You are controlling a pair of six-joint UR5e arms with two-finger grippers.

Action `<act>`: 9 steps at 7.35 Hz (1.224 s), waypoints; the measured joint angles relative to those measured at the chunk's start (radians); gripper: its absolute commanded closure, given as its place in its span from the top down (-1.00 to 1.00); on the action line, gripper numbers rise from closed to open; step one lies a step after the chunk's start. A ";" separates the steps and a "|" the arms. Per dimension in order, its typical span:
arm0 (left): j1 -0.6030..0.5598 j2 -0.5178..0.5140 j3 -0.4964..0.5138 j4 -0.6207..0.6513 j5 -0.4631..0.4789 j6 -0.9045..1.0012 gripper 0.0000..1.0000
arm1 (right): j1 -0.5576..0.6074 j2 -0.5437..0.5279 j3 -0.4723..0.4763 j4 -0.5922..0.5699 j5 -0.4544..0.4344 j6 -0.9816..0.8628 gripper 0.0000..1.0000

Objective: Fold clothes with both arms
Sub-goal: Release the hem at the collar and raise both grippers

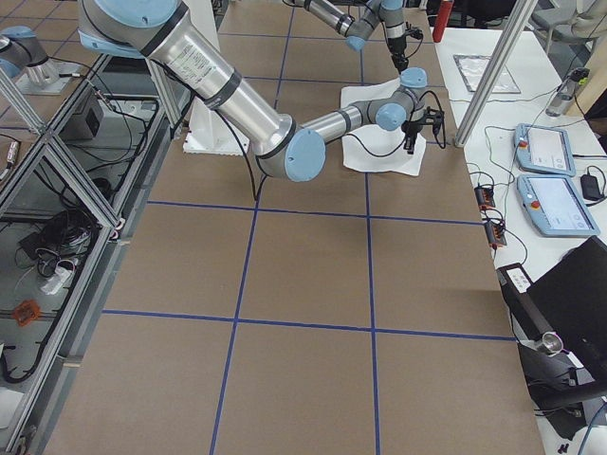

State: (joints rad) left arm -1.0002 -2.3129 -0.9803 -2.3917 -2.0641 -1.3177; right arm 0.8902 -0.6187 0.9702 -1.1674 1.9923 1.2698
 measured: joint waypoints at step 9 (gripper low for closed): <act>0.005 -0.048 0.074 -0.032 0.064 -0.004 0.98 | -0.005 0.029 -0.030 0.011 -0.012 -0.035 1.00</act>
State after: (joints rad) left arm -0.9957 -2.3612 -0.9060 -2.4241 -2.0002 -1.3219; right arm 0.8850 -0.5901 0.9401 -1.1566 1.9800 1.2345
